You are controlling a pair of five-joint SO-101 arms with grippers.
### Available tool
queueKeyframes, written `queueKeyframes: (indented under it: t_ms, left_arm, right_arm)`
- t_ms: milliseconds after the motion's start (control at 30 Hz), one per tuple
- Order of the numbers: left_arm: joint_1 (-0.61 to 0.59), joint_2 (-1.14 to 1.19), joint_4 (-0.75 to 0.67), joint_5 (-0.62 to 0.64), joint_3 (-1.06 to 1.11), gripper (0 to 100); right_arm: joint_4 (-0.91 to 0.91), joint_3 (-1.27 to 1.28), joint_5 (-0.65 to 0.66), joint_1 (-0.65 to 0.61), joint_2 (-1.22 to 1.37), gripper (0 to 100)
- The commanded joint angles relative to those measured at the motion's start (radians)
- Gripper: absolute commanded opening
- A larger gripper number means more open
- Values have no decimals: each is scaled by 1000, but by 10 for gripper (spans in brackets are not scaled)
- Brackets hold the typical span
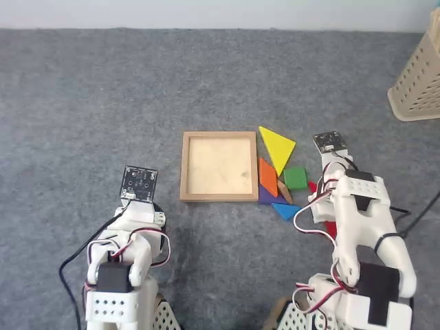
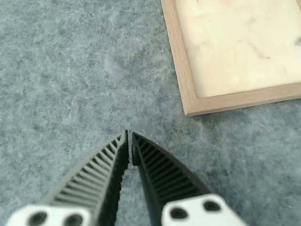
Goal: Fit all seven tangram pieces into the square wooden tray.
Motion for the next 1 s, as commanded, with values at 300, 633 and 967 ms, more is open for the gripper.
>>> queueKeyframes:
  t_ms: [300,633,967]
  left_arm:
    - [-5,-3,5,9,-5,11]
    - [-6,-3,5,9,-5,11]
    - [-6,-3,5,9,-5,11]
  right_arm:
    - [85,-164,160,-4,-1,257]
    - [77,-203,336,-10,1,294]
    - [48,-196,384,-10,130,293]
